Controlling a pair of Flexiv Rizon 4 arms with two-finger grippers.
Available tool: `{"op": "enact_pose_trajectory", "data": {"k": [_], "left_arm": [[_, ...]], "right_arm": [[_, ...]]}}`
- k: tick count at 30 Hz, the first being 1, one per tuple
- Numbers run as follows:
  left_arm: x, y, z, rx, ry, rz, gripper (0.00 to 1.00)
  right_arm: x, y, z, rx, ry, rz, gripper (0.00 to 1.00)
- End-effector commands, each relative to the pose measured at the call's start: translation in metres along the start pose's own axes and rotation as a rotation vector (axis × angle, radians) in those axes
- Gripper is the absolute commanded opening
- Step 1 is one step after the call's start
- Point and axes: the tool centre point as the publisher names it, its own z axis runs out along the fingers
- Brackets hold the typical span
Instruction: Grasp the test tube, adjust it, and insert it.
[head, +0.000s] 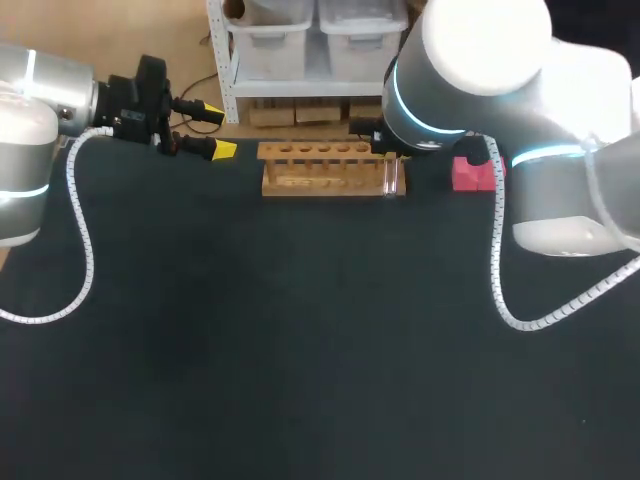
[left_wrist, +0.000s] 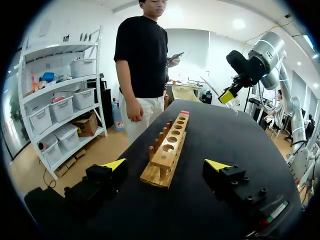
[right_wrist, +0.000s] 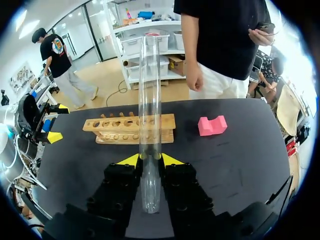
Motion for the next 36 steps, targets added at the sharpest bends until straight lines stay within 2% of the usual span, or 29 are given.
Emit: {"op": "enact_pose_trajectory", "data": {"k": [1, 36], "left_arm": [[0.0003, 0.0006, 0.0003, 0.001, 0.0, 0.0, 1.0], [0.0003, 0.0006, 0.0003, 0.001, 0.0, 0.0, 1.0]], "right_arm": [[0.0014, -0.0058, -0.0058, -0.03, -0.061, 0.003, 0.0], [0.001, -0.0061, -0.0063, -0.038, -0.063, 0.005, 0.0]]}}
